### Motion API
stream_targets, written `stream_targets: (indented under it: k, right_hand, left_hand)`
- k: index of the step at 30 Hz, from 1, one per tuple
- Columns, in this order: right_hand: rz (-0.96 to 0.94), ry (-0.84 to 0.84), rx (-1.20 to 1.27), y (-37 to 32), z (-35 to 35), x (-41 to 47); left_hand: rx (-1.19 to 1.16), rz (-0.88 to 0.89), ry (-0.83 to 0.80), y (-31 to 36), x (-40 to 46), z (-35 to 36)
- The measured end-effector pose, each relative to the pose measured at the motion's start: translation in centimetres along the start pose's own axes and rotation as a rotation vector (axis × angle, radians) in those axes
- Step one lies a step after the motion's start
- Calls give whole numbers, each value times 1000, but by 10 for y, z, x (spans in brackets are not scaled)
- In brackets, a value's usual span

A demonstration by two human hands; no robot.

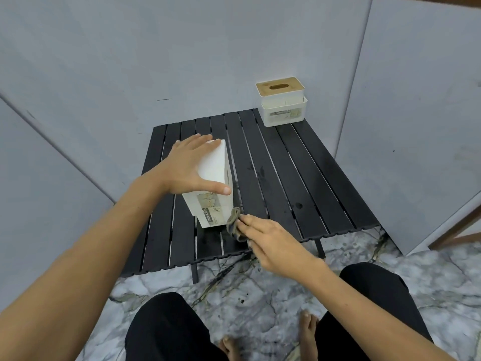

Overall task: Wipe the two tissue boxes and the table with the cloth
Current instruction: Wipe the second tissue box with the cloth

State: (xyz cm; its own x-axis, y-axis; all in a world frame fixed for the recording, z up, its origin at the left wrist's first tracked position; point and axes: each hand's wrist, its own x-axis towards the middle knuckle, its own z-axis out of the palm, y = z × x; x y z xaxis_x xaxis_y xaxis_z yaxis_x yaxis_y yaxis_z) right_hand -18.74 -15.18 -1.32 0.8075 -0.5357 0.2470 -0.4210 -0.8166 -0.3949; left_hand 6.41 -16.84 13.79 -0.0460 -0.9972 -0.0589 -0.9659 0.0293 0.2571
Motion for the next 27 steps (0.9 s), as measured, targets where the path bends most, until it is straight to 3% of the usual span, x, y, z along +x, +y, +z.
stream_targets:
  k: [7, 11, 13, 15, 18, 27]
  right_hand:
    - [-66, -87, -74, -1, 2, -6]
    - [51, -160, 145, -6, -21, 4]
    - [103, -83, 202, -9, -41, 19]
    - [133, 117, 230, -14, -60, 36]
    - [143, 307, 249, -28, -81, 65]
    - [113, 13, 4, -40, -83, 112]
  left_hand:
    - [-223, -19, 135, -2, -12, 2]
    - [-334, -53, 326, -15, -38, 20]
    - [-420, -113, 383, -23, -54, 33]
    - [-503, -175, 390, -26, -67, 50]
    - [-597, -152, 411, -24, -76, 75]
    - [-619, -56, 493, -4, -67, 73]
